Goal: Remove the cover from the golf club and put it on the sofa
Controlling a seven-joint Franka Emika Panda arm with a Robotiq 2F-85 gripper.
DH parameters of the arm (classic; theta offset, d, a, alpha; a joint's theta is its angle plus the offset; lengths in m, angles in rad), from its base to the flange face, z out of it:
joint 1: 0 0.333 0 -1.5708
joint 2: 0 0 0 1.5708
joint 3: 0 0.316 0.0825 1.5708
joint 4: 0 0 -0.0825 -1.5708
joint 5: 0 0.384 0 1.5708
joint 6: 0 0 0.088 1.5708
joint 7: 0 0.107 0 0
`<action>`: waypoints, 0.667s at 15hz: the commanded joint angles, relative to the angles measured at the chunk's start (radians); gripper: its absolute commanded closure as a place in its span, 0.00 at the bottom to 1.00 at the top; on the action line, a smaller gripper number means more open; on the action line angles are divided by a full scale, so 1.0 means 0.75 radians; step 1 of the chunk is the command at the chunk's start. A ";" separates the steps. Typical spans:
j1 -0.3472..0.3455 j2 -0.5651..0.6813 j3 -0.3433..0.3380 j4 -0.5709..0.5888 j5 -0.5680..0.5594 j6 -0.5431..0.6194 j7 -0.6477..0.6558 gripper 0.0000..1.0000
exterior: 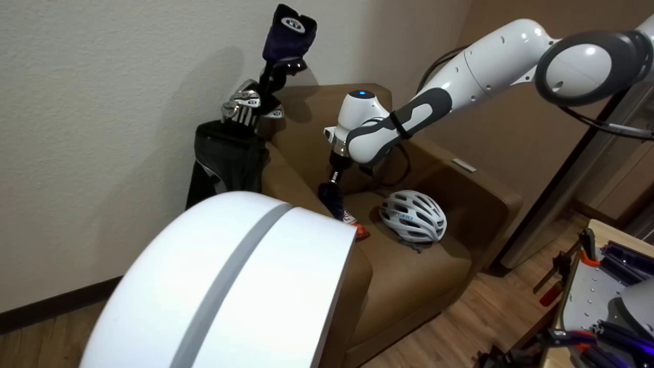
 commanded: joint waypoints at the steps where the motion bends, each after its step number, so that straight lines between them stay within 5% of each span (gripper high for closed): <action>1: -0.015 -0.038 0.020 0.012 0.023 -0.027 -0.010 0.31; 6: -0.022 -0.137 0.025 -0.062 0.017 -0.017 0.000 0.01; 10: -0.016 -0.328 0.022 -0.202 0.041 -0.088 0.053 0.00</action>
